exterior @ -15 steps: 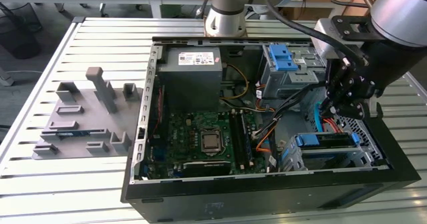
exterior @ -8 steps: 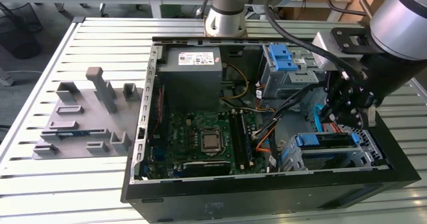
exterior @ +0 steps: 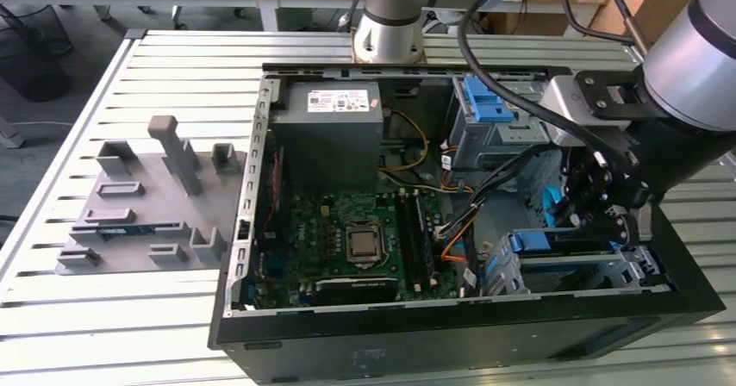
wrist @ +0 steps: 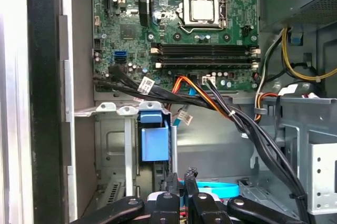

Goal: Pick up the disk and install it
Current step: 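Insert the second disk wire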

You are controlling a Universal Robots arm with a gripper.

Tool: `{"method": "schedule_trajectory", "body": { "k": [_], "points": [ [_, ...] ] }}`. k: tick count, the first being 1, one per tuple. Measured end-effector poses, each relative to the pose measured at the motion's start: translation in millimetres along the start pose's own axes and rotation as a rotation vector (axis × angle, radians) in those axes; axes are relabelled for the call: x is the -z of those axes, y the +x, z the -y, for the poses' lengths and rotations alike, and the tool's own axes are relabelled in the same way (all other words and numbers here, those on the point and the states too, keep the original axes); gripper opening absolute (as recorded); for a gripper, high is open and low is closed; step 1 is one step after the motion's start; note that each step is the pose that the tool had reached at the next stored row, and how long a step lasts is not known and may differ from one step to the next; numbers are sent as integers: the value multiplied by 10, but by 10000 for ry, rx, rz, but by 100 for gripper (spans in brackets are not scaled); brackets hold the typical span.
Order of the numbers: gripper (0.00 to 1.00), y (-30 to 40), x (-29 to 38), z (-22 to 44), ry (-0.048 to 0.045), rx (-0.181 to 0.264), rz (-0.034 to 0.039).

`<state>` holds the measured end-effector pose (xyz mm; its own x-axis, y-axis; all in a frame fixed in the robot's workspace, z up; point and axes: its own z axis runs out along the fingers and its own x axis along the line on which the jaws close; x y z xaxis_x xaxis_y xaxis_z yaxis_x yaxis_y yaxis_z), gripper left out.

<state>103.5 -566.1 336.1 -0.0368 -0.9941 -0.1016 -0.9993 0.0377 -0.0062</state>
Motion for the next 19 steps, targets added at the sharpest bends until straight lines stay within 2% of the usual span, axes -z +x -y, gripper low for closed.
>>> {"method": "schedule_trajectory", "body": {
  "k": [4,19],
  "points": [
    [16,38,-2,1,0,0,0],
    [16,102,-6,13,0,1,1]
  ]
}}
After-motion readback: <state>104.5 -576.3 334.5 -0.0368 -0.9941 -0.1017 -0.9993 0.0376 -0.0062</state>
